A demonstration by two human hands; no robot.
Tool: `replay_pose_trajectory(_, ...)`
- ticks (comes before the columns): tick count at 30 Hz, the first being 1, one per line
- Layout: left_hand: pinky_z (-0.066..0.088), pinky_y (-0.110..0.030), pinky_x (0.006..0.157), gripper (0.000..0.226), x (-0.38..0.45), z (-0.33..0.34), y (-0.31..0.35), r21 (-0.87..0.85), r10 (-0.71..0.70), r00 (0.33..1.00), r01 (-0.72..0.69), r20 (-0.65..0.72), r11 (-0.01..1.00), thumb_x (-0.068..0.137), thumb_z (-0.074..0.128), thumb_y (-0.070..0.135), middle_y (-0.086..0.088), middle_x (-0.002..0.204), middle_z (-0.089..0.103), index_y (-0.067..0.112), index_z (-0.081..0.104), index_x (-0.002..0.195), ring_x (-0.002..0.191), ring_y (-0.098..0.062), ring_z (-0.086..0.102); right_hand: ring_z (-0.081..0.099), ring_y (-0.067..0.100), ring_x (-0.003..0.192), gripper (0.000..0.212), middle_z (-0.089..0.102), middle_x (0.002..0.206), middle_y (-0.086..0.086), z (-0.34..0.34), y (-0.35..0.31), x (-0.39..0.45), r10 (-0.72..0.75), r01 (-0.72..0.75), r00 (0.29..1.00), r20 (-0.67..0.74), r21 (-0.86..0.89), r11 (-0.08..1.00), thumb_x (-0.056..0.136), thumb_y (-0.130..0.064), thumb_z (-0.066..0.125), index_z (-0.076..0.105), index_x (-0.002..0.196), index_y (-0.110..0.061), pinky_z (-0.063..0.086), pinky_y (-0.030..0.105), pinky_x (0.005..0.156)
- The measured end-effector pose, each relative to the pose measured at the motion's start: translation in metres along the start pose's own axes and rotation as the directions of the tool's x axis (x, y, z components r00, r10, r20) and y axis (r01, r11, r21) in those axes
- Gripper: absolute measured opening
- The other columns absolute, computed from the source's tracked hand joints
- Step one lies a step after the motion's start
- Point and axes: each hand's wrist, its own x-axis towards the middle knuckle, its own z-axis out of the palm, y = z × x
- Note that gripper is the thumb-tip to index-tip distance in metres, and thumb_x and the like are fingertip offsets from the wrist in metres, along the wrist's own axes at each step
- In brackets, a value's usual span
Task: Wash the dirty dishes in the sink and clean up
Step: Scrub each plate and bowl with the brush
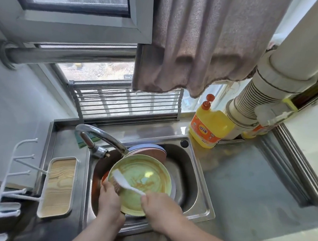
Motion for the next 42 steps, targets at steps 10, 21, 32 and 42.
replay_pose_trajectory(10,0.064,-0.041,0.08,0.058,0.016,-0.028,0.007,0.299,0.177,0.972,-0.217,0.157,0.929,0.09,0.068,-0.011,0.0,0.108,0.079,0.038,0.073,0.122,0.1,-0.025,0.076,0.061,0.034,0.112,0.041,0.067,0.118,0.01,0.025,0.116,-0.015,0.145,-0.145,0.989,0.042,-0.006,0.989,0.107,-0.055,0.023,0.052,0.099,-0.028,0.038,0.04,0.076)
replay_pose_trajectory(21,0.06,-0.032,0.092,0.072,0.04,0.041,0.031,0.548,0.309,0.796,-0.589,0.521,0.594,0.088,0.063,-0.014,0.024,0.107,0.075,0.056,0.077,0.102,0.109,-0.008,0.069,0.044,0.019,0.057,0.047,0.051,0.069,-0.001,0.001,0.124,0.014,0.379,-0.256,0.925,0.001,0.738,0.624,0.108,-0.051,0.033,0.056,0.086,-0.015,0.032,0.028,0.053)
replay_pose_trajectory(32,0.056,-0.04,0.065,0.066,0.088,0.051,0.003,0.759,0.376,0.695,-0.65,0.613,-0.037,0.071,0.086,0.012,-0.001,0.106,0.044,0.038,0.057,0.124,0.084,-0.025,0.053,0.032,0.011,0.041,0.048,0.045,0.062,0.003,-0.032,0.106,0.083,0.414,-0.498,0.84,0.351,0.803,0.329,0.106,-0.055,0.035,0.065,0.105,-0.017,0.028,0.018,0.04)
replay_pose_trajectory(42,0.049,-0.039,0.085,0.043,0.086,0.069,-0.011,0.5,0.289,0.916,-0.118,-0.28,0.858,0.087,0.067,0.004,-0.008,0.107,0.062,0.013,0.047,0.124,0.102,-0.038,0.063,0.03,0.011,0.036,0.046,0.041,0.05,-0.001,-0.023,0.106,0.099,0.412,-0.531,0.832,0.372,0.748,0.397,0.108,-0.052,0.032,0.06,0.098,-0.017,0.026,0.018,0.042)
